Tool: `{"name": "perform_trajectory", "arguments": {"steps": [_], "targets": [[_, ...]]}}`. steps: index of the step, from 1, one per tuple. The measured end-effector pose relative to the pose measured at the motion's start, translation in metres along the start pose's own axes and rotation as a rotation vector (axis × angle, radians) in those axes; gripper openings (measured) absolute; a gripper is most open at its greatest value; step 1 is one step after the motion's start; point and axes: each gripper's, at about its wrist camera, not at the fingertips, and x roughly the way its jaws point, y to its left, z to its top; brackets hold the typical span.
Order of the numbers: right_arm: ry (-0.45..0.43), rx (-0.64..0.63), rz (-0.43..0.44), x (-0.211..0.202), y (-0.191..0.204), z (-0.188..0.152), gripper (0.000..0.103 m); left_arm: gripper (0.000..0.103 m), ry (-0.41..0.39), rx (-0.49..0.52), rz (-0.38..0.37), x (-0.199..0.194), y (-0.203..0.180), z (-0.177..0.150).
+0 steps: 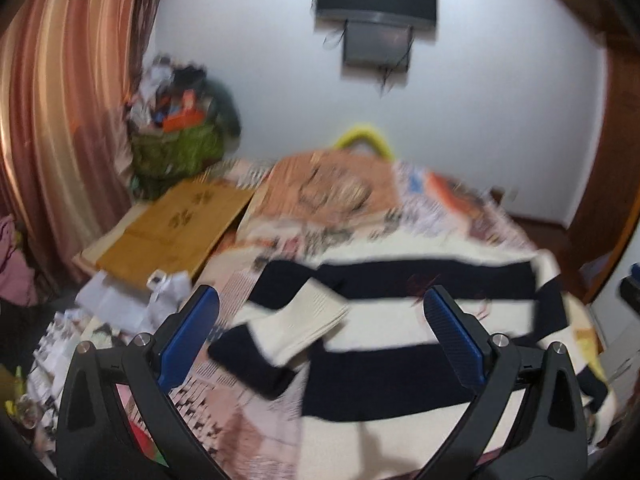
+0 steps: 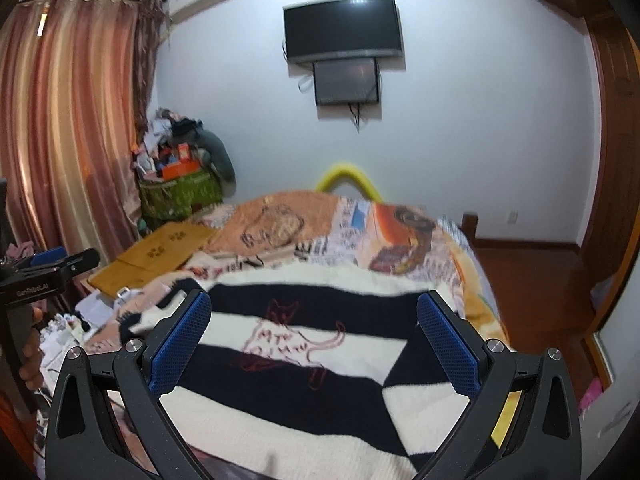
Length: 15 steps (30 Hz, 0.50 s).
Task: Fold small clothes
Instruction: 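Grasp the cream sleeve cuff with the left gripper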
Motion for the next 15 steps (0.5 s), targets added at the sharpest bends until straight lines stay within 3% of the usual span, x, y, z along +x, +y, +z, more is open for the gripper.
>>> {"name": "perform_trajectory", "arguments": {"steps": [7, 14, 15], "targets": [[0.155, 0.026, -0.014, 0.045, -0.023, -0.012, 0.102, 0.103, 0.228, 0.026, 0.061, 0.091, 0.026, -0.023], [0.250, 0.023, -0.036, 0.083, -0.039, -0.023, 0.102, 0.103, 0.359, 0.043, -0.014, 0.149, 0.018, -0.035], [0.259, 0.022, -0.038, 0.086, -0.041, -0.023, 0.102, 0.098, 0.369, 0.053, -0.018, 0.153, 0.014, -0.036]]}}
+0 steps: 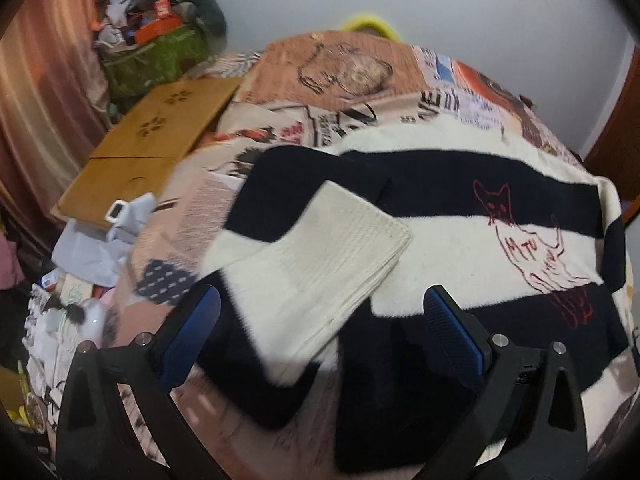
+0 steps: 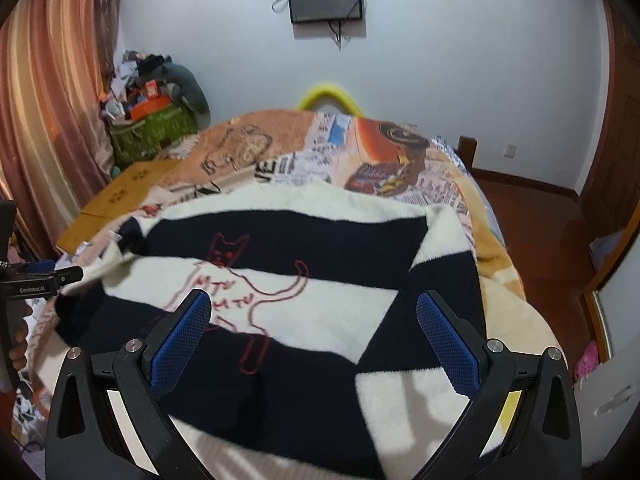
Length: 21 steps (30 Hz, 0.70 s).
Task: Fold small clothes
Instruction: 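Grasp the cream sleeve cuff with the left gripper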
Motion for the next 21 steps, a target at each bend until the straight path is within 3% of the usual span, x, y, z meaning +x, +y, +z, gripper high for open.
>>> {"name": "perform_trajectory", "arguments": {"steps": [2, 5, 7, 9, 14, 16, 17, 19, 21], "targets": [[0.023, -0.001, -0.003, 0.009, -0.004, 0.001, 0.102, 0.091, 0.030, 0.035, -0.005, 0.014, -0.009, 0.002], [0.046, 0.000, -0.022, 0.022, -0.011, 0.002, 0.101, 0.071, 0.070, 0.055, -0.004, 0.029, -0.015, 0.004], [0.062, -0.008, -0.072, 0.034, -0.019, 0.004, 0.100, 0.053, 0.090, 0.046, -0.018, 0.038, -0.015, 0.006], [0.067, -0.027, -0.178, 0.041, -0.029, 0.005, 0.100, 0.041, 0.088, 0.022, -0.021, 0.039, -0.009, 0.006], [0.100, -0.016, -0.284, 0.047, -0.062, 0.004, 0.100, 0.029, 0.069, -0.043, -0.064, 0.033, 0.013, 0.006], [0.122, -0.006, -0.300, 0.045, -0.077, 0.000, 0.095, 0.027, 0.064, -0.055, -0.062, 0.032, 0.018, 0.005], [0.145, -0.001, -0.300, 0.045, -0.084, -0.002, 0.088, 0.026, 0.060, -0.062, -0.060, 0.030, 0.020, 0.004], [0.181, 0.014, -0.286, 0.047, -0.096, -0.007, 0.074, 0.011, 0.044, -0.074, -0.013, 0.026, 0.024, 0.006], [0.216, 0.033, -0.258, 0.051, -0.108, -0.012, 0.057, 0.011, 0.023, -0.088, 0.042, 0.021, 0.031, 0.006]]}}
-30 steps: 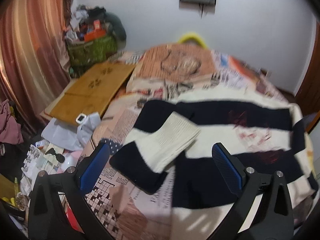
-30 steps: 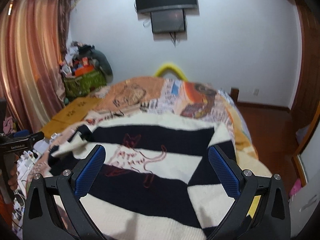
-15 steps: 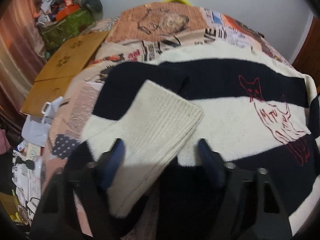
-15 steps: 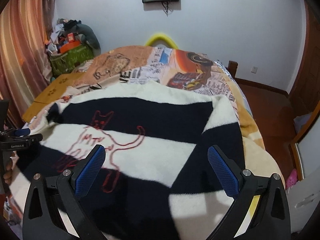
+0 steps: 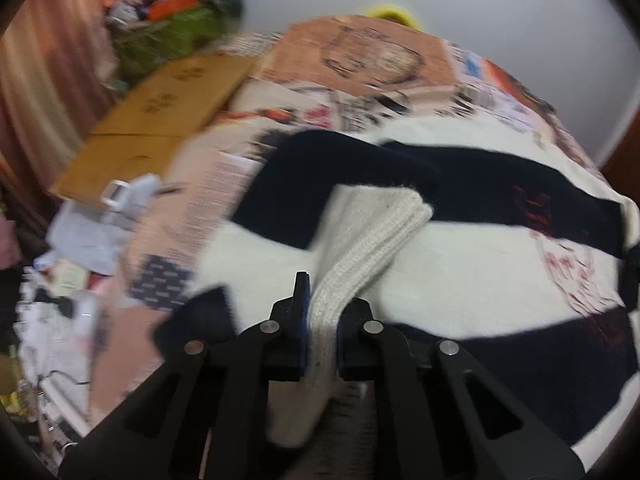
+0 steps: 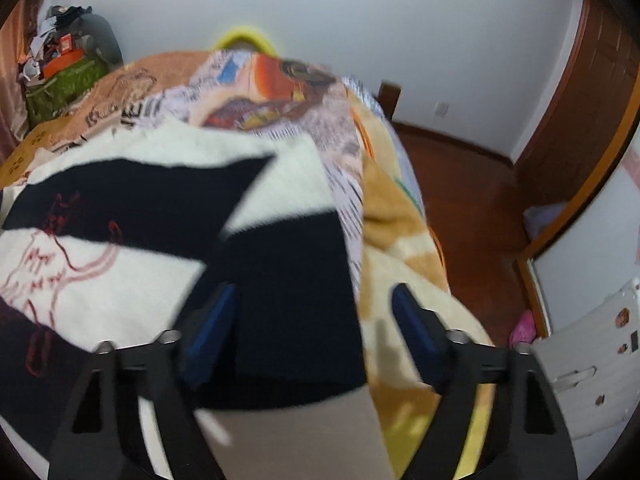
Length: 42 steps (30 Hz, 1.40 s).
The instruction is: Fold small clothes
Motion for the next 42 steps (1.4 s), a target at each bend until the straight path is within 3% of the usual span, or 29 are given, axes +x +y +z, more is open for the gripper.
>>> {"name": "perform_trajectory", "arguments": {"steps": [4, 7, 11, 13, 15, 16, 21, 24, 30, 34, 37, 40, 42], "targets": [[0.028, 0.061, 0.059, 0.013, -0.017, -0.005, 0.049, 0.010, 0.002, -0.060, 0.032, -0.005, 0.026, 0.003], [0.018, 0.103, 0.050, 0.006, -0.030, -0.002, 0.040, 0.010, -0.003, -0.081, 0.061, -0.010, 0.041, 0.001], [-0.008, 0.144, 0.093, -0.016, -0.036, -0.004, 0.039, 0.009, -0.023, -0.101, 0.088, -0.022, 0.054, -0.001], [-0.019, 0.156, 0.156, -0.028, -0.027, -0.004, 0.043, 0.009, -0.037, -0.110, 0.097, -0.029, 0.056, -0.001], [-0.029, 0.140, 0.199, -0.037, -0.011, -0.003, 0.061, 0.009, -0.048, -0.119, 0.092, -0.033, 0.056, 0.000], [-0.038, 0.115, 0.216, -0.042, 0.001, -0.003, 0.064, 0.009, -0.054, -0.120, 0.091, -0.036, 0.056, 0.001], [-0.029, 0.015, 0.381, -0.043, 0.057, 0.005, 0.065, 0.009, -0.089, -0.104, 0.087, -0.051, 0.050, 0.003], [0.006, -0.014, 0.437, -0.026, 0.080, 0.011, 0.065, 0.009, -0.109, -0.102, 0.089, -0.061, 0.051, 0.005], [0.148, -0.007, 0.356, 0.033, 0.085, 0.018, 0.065, 0.009, -0.156, -0.096, 0.109, -0.081, 0.054, 0.018], [0.128, -0.106, 0.247, 0.031, 0.070, 0.014, 0.059, 0.009, -0.199, -0.091, 0.139, -0.094, 0.056, 0.038], [0.126, -0.197, 0.177, 0.027, 0.059, 0.011, 0.048, 0.009, -0.250, -0.075, 0.160, -0.108, 0.055, 0.059], [0.121, -0.216, 0.072, 0.021, 0.035, 0.007, 0.047, 0.009, -0.304, -0.054, 0.174, -0.120, 0.048, 0.084], [0.124, -0.182, 0.079, 0.021, 0.017, 0.005, 0.047, 0.009, -0.341, -0.038, 0.167, -0.129, 0.038, 0.103]]}}
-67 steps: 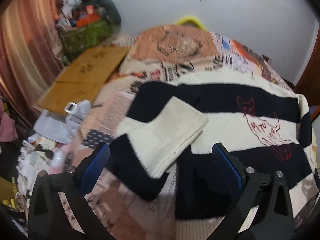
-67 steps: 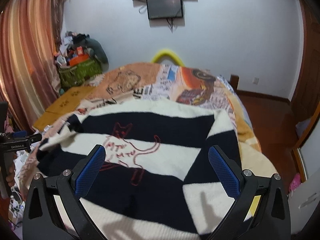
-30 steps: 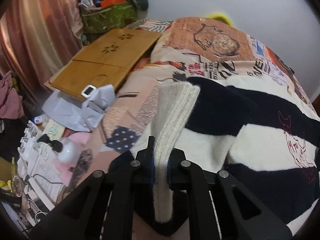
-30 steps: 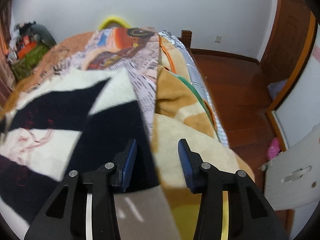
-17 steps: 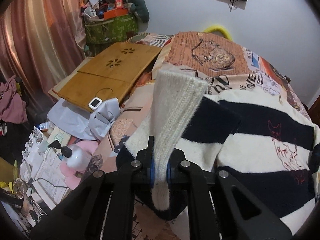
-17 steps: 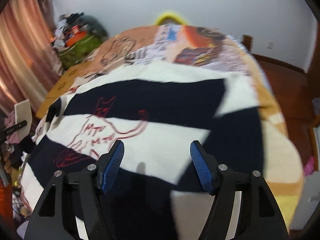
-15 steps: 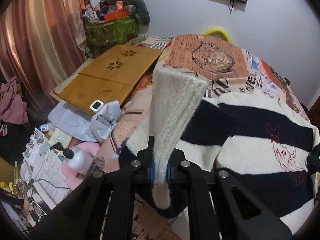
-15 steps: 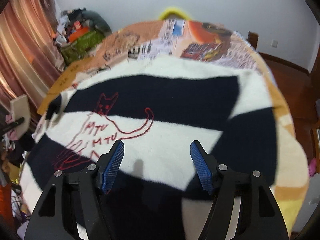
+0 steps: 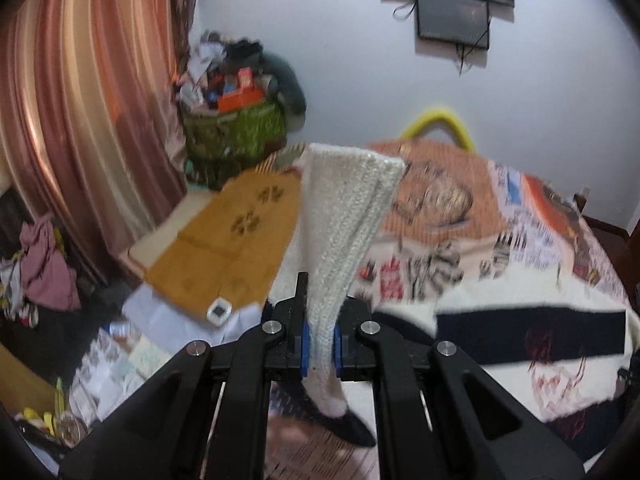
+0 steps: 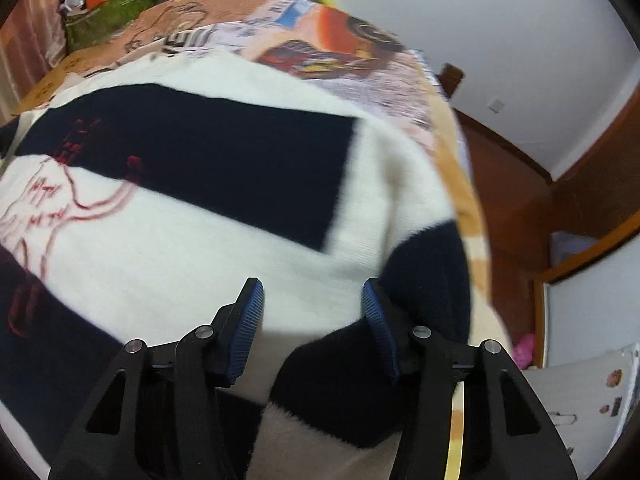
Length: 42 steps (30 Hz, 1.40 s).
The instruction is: Fold small clothes
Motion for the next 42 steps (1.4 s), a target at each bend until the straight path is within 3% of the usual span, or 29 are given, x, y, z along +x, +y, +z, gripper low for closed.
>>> {"name": "perform_trajectory", "arguments": {"steps": [3, 8, 12, 16, 20, 24, 29, 33, 36, 38, 39, 42], "targets": [[-0.002, 0.034, -0.001, -0.003, -0.016, -0.005, 0.039, 0.009, -0.061, 0.032, -0.021, -0.008, -0.024, 0.031], [-0.032, 0.034, -0.029, -0.017, -0.021, -0.009, 0.036, 0.009, -0.156, 0.100, -0.090, -0.027, -0.083, 0.071], [-0.061, 0.043, -0.053, -0.024, -0.033, -0.011, 0.036, 0.009, -0.211, 0.179, -0.175, -0.044, -0.144, 0.083], [-0.045, 0.095, -0.019, -0.017, -0.055, -0.019, 0.036, 0.009, -0.218, 0.262, -0.278, -0.055, -0.210, 0.077], [-0.052, 0.072, -0.024, -0.017, -0.056, -0.023, 0.036, 0.009, -0.179, 0.335, -0.371, -0.054, -0.270, 0.059], [-0.081, 0.149, 0.064, -0.025, -0.069, -0.020, 0.036, 0.009, -0.102, 0.415, -0.468, -0.046, -0.328, 0.030], [-0.144, 0.185, 0.109, -0.049, -0.077, -0.021, 0.039, 0.009, 0.007, 0.506, -0.558, -0.034, -0.369, -0.012], [-0.199, 0.205, 0.122, -0.066, -0.077, -0.020, 0.051, 0.009, 0.085, 0.565, -0.600, -0.029, -0.389, -0.044], [-0.224, 0.220, 0.158, -0.073, -0.073, -0.018, 0.054, 0.019, 0.118, 0.596, -0.610, -0.028, -0.389, -0.058], [-0.230, 0.214, 0.173, -0.075, -0.069, -0.015, 0.057, 0.034, 0.129, 0.597, -0.618, -0.029, -0.381, -0.062], [-0.234, 0.206, 0.177, -0.076, -0.065, -0.014, 0.059, 0.048, 0.121, 0.592, -0.616, -0.032, -0.375, -0.064], [-0.243, 0.189, 0.197, -0.075, -0.052, -0.008, 0.063, 0.066, 0.071, 0.570, -0.574, -0.035, -0.345, -0.060]]}}
